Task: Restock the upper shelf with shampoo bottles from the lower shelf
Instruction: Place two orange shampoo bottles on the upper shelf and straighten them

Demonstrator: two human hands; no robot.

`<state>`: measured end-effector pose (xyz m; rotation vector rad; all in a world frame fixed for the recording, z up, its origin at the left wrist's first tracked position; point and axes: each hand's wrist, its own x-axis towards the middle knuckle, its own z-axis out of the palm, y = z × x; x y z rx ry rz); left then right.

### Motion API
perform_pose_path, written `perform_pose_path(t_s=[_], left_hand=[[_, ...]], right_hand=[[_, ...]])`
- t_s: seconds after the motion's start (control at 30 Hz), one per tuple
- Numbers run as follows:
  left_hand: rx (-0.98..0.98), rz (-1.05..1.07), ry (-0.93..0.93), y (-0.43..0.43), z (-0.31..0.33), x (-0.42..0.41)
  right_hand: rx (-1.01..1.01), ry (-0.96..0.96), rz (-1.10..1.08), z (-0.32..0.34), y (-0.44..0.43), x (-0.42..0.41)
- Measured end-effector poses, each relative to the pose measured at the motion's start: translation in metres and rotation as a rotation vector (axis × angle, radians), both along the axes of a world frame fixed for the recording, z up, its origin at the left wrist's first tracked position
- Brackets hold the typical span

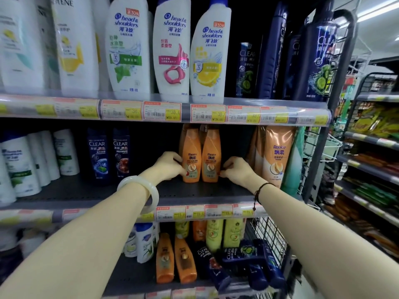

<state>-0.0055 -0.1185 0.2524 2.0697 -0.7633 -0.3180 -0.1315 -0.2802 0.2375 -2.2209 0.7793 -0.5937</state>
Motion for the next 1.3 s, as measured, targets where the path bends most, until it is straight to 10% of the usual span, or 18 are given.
perform_pose_path(t_s=[1.3], left_hand=[[0.456, -0.233, -0.181, 0.107, -0.16, -0.056]], right_hand=[[-0.12, 0.651, 0.311, -0.138, 0.147, -0.041]])
